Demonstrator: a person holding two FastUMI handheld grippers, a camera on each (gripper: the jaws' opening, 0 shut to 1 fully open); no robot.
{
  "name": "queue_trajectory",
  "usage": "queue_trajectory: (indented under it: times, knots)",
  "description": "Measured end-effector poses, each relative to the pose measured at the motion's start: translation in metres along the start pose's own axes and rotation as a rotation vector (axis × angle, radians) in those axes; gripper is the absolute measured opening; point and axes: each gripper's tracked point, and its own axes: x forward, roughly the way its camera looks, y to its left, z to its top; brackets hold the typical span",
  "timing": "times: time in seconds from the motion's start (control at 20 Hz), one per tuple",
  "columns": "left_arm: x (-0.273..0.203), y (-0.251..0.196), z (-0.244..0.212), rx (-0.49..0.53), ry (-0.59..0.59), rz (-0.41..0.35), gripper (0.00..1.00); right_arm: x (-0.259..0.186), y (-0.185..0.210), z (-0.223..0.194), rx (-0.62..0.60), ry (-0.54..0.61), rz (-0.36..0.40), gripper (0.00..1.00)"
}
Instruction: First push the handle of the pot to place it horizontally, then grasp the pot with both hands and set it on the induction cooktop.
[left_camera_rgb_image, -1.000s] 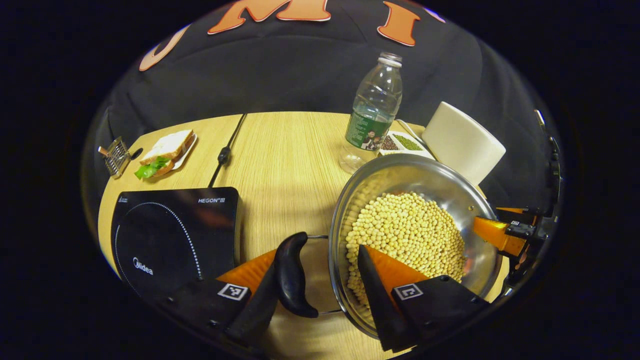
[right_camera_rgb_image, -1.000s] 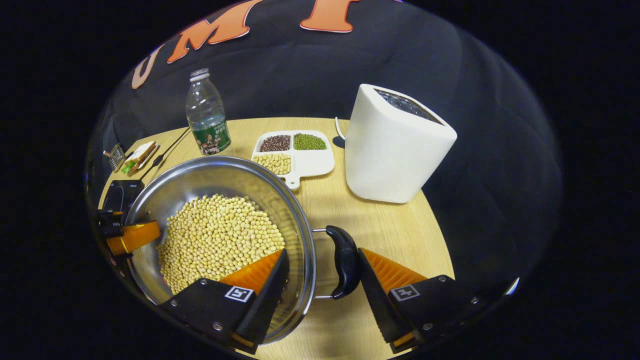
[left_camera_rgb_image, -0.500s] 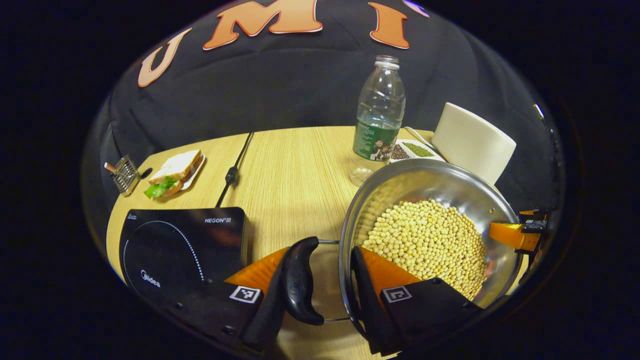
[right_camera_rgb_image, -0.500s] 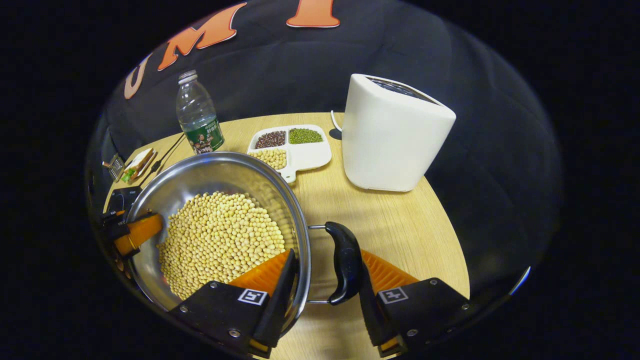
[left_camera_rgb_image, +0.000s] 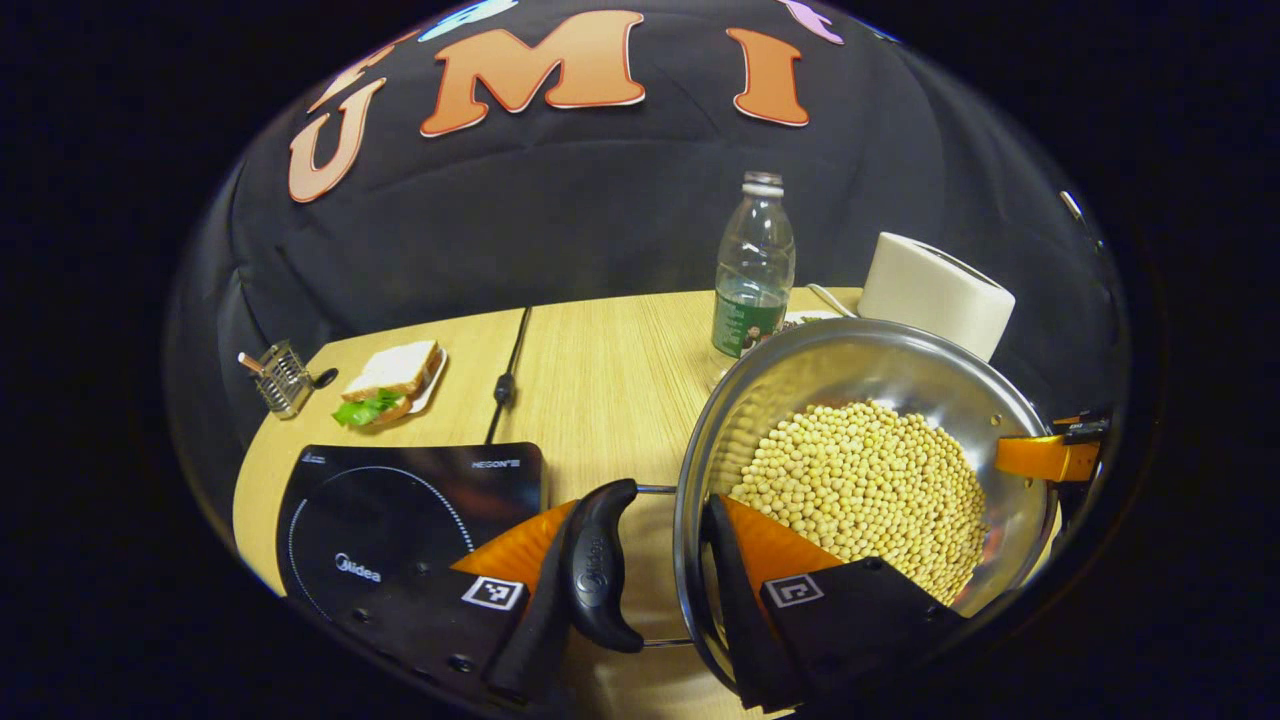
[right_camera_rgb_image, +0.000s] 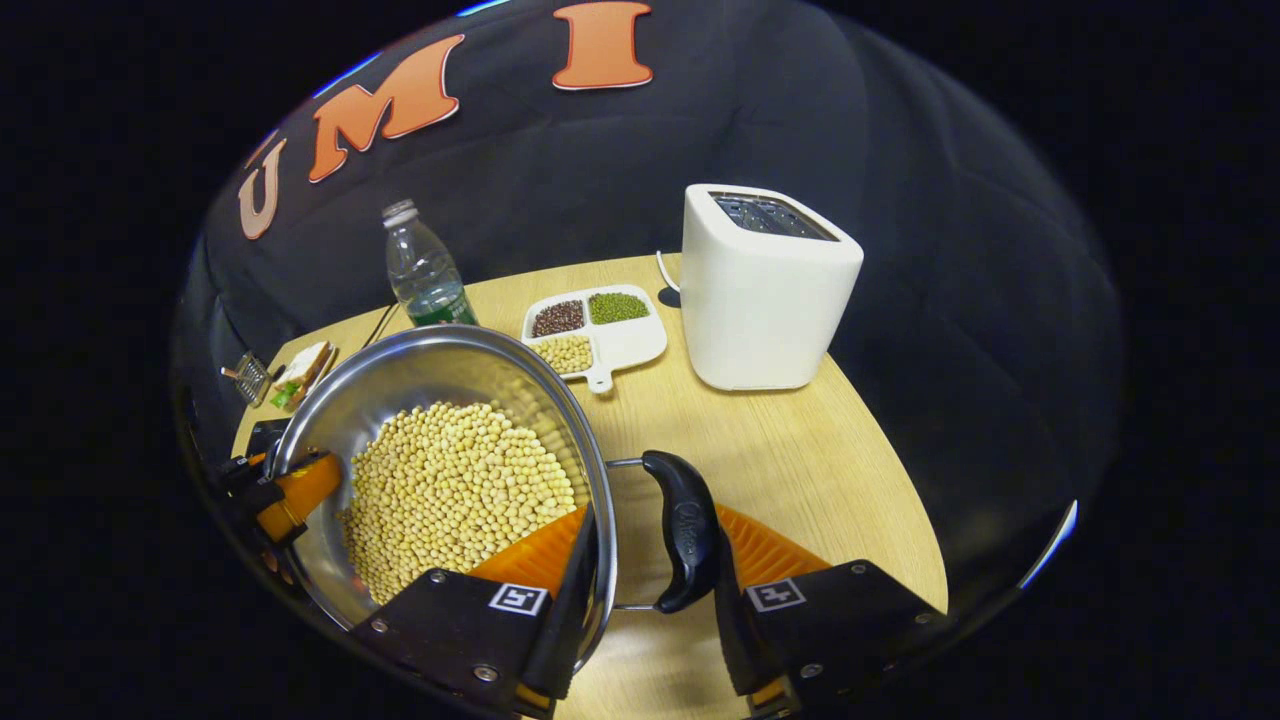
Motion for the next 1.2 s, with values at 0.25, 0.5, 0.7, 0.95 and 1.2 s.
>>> queue_trajectory:
  times: [0.25, 0.5, 0.7, 0.95, 1.2]
  knots:
    - [-0.022, 0.01, 0.013, -0.029, -0.012, 0.02, 0.73, -0.032, 0.029, 0.006, -0.017, -0.027, 0.034, 0.58]
    - [-0.063, 0.043, 0.029, -0.036, -0.066, 0.053, 0.73, -0.066, 0.056, 0.015, -0.027, -0.077, 0.062, 0.58]
    - [-0.082, 0.064, 0.035, -0.049, -0.086, 0.066, 0.73, -0.092, 0.081, 0.018, -0.041, -0.106, 0.078, 0.58]
    - [-0.11, 0.099, 0.032, -0.058, -0.096, 0.1, 0.73, -0.102, 0.113, 0.017, -0.046, -0.108, 0.104, 0.58]
    - [-0.124, 0.133, 0.031, -0.078, -0.101, 0.136, 0.73, -0.108, 0.151, 0.018, -0.072, -0.115, 0.131, 0.58]
